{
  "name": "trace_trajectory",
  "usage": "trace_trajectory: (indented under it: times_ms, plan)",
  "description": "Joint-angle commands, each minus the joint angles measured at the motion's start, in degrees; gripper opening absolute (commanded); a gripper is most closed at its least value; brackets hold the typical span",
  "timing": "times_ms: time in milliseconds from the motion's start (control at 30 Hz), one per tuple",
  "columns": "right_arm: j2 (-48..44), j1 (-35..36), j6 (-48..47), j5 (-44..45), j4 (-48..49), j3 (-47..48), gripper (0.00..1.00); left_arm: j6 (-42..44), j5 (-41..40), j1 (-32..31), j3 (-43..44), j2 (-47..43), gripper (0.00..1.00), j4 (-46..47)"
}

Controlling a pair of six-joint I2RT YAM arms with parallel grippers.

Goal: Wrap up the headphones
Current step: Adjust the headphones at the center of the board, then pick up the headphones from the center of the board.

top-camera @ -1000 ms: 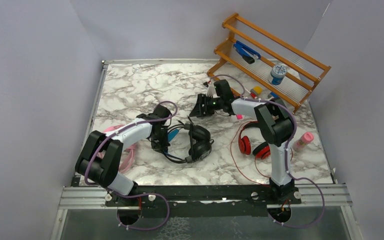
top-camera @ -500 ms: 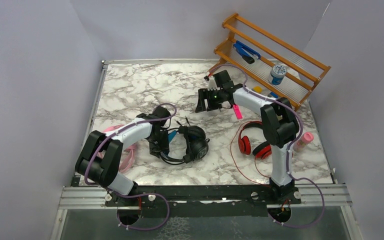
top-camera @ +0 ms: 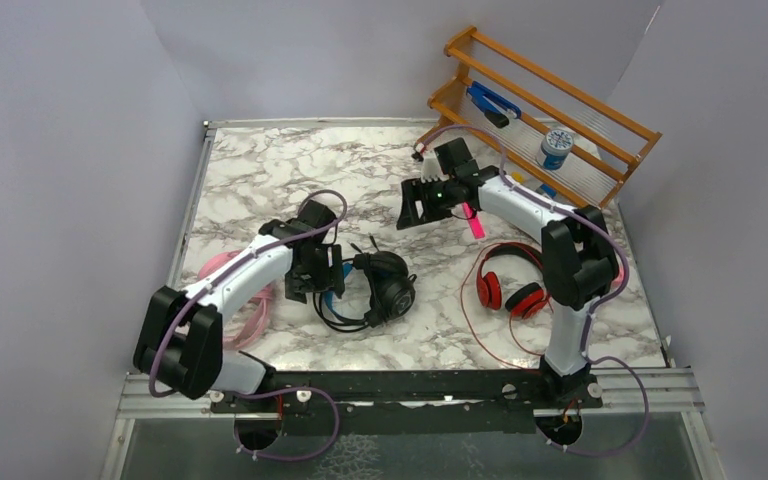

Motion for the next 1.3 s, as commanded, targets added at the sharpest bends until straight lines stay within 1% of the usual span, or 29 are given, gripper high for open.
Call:
trace_trajectory:
  times_ms: [0, 100, 167, 267, 333, 500, 600, 667, 733, 867, 933, 1033, 1167, 1267]
  plan:
    - [1.7, 0.5, -3.0, 5.1, -4.6, -2.1, 0.74, 0.9, -1.7, -0.4, 4.1, -7.1, 0.80, -3.1]
    - [2.2, 1.8, -3.1, 7.1, -4.3, -3.5, 0.73, 1.6, -3.4, -0.4, 7.4, -12.2, 0.87, -2.9]
    - [2.7, 3.2, -2.8, 8.1, -4.2, -4.2, 0.73, 3.0, -3.6, -0.4, 10.0, -14.9, 0.89, -1.9]
    - [3.9, 5.5, -1.5, 9.5, -4.2, -4.9, 0.72, 6.4, -2.3, -0.4, 13.6, -18.5, 0.93, 1.7]
    - [4.7, 7.6, 0.1, 9.4, -4.0, -5.7, 0.71, 8.0, 0.2, -0.4, 15.5, -20.3, 0.95, 4.4]
    - [3.8, 10.8, 7.8, 7.5, -2.0, -8.9, 0.71, 9.6, 3.6, -0.5, 18.5, -21.8, 0.96, 8.5]
    - [2.7, 11.9, 12.8, 6.1, 0.3, -10.3, 0.70, 10.0, 5.5, -0.4, 18.7, -21.9, 0.96, 10.4]
    - [1.9, 12.1, 14.3, 6.0, 0.8, -10.4, 0.70, 10.5, 6.8, -0.4, 18.4, -22.1, 0.96, 11.7]
    - [1.0, 12.1, 13.7, 8.0, -0.9, -9.1, 0.71, 11.0, 7.4, -0.4, 18.2, -22.5, 0.96, 12.6]
    - [-3.0, 11.9, 9.3, 18.2, -9.1, -5.0, 0.75, 12.8, 8.7, -0.4, 18.4, -23.9, 0.96, 14.4]
    - [-6.5, 11.5, 7.6, 24.1, -12.5, -4.9, 0.78, 14.0, 8.8, -0.4, 18.6, -24.8, 0.96, 15.2]
    - [-13.7, 9.2, 7.3, 29.4, -16.9, -7.3, 0.82, 16.1, 9.3, -0.4, 17.9, -26.8, 0.97, 17.2]
    - [-22.9, 5.2, 10.7, 31.9, -23.9, -13.3, 0.87, 18.9, 8.9, -0.4, 16.7, -29.2, 0.98, 19.0]
    - [-27.1, -0.9, 13.7, 28.8, -28.4, -18.2, 0.88, 20.0, 10.4, -0.4, 15.6, -29.5, 0.98, 19.8]
